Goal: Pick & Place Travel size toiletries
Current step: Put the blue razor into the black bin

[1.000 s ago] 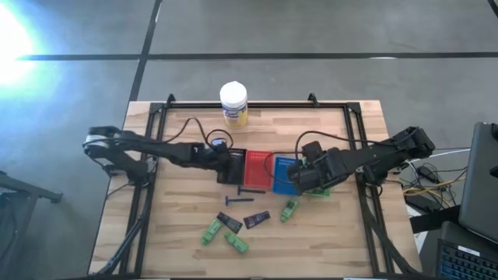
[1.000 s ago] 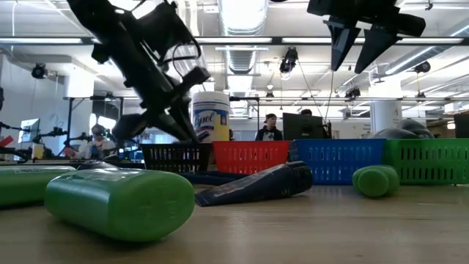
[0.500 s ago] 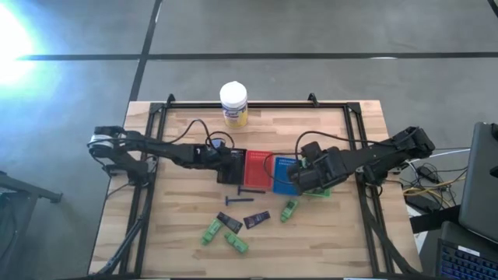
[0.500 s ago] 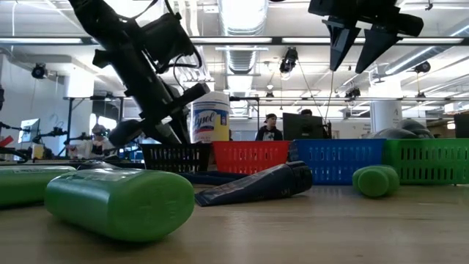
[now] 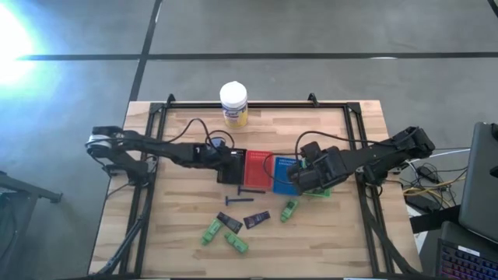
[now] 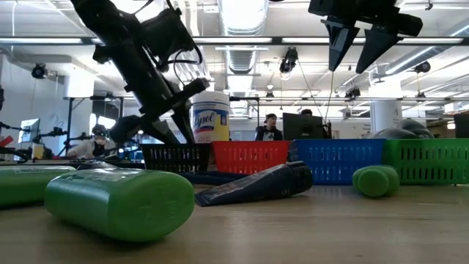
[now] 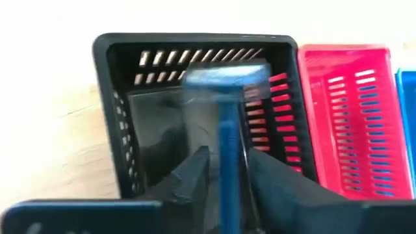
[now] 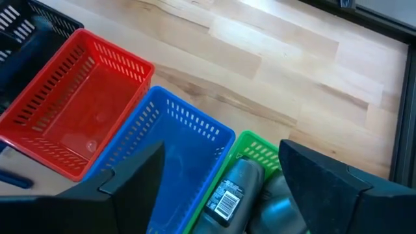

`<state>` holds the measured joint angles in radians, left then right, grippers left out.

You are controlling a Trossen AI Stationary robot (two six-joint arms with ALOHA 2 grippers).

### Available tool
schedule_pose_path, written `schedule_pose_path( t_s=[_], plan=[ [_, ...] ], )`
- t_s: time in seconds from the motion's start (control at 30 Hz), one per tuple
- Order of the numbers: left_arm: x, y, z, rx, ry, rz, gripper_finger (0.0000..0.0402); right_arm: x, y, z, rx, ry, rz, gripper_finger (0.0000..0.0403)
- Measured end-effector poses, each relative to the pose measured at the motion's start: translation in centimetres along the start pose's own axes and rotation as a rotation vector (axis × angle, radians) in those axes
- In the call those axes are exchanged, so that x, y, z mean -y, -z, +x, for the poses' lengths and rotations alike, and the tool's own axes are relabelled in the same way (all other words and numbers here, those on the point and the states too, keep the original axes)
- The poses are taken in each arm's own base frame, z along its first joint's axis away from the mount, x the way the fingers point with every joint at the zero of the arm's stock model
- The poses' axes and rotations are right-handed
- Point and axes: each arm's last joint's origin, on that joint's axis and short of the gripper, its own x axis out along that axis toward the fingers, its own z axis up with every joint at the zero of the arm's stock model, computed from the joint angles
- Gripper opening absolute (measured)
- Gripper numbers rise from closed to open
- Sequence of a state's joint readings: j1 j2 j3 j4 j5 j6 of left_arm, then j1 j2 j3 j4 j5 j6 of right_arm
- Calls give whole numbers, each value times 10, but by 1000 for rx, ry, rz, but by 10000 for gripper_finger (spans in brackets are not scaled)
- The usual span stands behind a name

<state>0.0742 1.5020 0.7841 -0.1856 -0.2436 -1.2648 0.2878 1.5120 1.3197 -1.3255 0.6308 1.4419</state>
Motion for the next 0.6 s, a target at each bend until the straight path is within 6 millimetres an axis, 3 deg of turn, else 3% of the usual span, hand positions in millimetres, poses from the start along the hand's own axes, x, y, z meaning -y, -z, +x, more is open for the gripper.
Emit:
schedule_pose_path(
  t_s=[0.2, 0.33, 0.47, 0.6],
  plan=[
    [-3, -4, -17, -11, -60, 27, 183, 0, 0, 0, 1, 0, -17, 311],
    [3, -6, -37, 1, 30, 109, 203, -1, 0, 0, 8, -12, -147, 317],
    [19, -1, -62, -13, 242, 441, 203, -9, 0, -1, -15, -87, -381, 316],
    [28, 23, -84, -132, 453, 731, 198, -18, -2, -1, 11, -168, -476, 302]
  ],
)
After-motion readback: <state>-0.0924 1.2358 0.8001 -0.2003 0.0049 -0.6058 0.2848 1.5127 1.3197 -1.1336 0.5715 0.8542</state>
